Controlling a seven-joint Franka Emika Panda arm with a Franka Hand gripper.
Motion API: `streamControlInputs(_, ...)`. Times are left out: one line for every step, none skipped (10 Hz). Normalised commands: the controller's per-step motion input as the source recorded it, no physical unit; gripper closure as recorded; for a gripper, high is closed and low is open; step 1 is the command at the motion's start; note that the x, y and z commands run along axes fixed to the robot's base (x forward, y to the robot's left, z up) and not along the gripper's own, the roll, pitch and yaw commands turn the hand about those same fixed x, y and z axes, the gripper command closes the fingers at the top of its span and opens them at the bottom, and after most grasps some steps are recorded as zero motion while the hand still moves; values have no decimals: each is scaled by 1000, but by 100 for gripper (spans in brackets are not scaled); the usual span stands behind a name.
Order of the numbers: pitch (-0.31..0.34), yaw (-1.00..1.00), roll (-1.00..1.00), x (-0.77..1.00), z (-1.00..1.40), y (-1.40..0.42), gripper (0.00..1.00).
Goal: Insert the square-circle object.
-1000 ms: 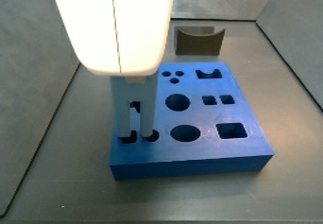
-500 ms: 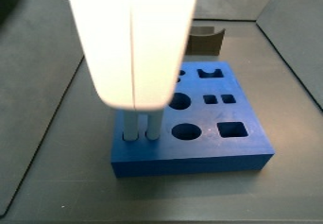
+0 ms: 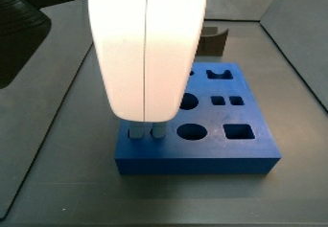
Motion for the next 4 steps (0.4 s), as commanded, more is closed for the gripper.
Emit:
streamControlInputs(-34,0,-217,0,-471,249,100)
streamControlInputs(-94,0,-163,0,-389,143,100)
streamControlInputs(-100,0,-174,0,-169,57,100)
streamControlInputs(0,0,0,0,0,0,100)
